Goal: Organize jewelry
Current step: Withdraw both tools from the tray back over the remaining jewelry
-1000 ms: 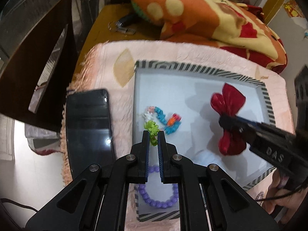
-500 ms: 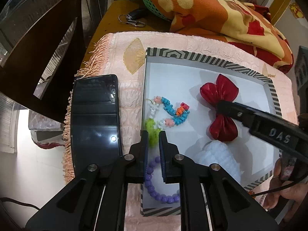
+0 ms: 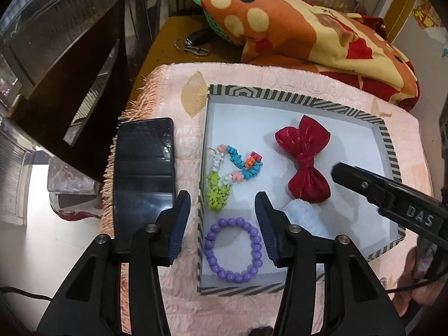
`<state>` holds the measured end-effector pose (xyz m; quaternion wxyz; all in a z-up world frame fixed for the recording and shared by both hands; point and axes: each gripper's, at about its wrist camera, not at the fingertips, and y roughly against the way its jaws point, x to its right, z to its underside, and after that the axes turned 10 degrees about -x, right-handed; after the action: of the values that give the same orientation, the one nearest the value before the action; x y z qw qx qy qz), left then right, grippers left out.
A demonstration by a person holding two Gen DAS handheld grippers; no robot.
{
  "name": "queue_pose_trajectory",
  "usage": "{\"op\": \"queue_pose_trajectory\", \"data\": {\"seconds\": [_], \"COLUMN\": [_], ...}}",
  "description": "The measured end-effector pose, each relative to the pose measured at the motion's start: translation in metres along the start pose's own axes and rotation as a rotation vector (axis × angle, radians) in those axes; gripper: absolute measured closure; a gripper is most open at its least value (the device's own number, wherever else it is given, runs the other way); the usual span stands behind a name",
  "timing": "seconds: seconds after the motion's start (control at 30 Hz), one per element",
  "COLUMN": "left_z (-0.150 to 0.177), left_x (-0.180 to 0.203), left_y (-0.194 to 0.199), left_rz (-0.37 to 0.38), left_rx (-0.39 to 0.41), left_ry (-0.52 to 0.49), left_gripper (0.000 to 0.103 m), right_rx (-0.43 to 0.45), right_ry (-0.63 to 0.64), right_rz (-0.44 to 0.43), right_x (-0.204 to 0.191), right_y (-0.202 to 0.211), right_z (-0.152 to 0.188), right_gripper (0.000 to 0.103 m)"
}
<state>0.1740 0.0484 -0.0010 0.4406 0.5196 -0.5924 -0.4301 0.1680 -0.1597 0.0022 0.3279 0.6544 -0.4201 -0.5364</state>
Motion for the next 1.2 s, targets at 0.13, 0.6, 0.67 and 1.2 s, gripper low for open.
{"op": "queue_pose_trajectory", "data": {"seconds": [0.13,0.6,0.67,1.2], "left_z": [0.010,0.074,0.086,0.182], "left_x": [0.003,0.027,0.033,0.102], "left_y": [0.013,0.056,0.059,0.073], "left_rz": [-0.022,-0.066,-0.075,-0.064], "left_rx": [0.032,0.096,0.093,0.073], "left_ry": [0.002,0.034,0.038,0.014], "left_gripper": [0.056,0.056,0.056,0.056], "right_rx": [0.032,0.101,0.105,0.077], "right_ry": [0.008,0.030,0.028,-0.003], "right_rz": [-0.014,-0.001,0.008,0.075], "right_x": [-0.004,0.011,0.017,0.078], "right_y": [0.022,0.085,0.091,0.118], "right_z": [0.018,0.104,0.118,0.213], "right_gripper": [0.056,0.044,0.044,0.042]}}
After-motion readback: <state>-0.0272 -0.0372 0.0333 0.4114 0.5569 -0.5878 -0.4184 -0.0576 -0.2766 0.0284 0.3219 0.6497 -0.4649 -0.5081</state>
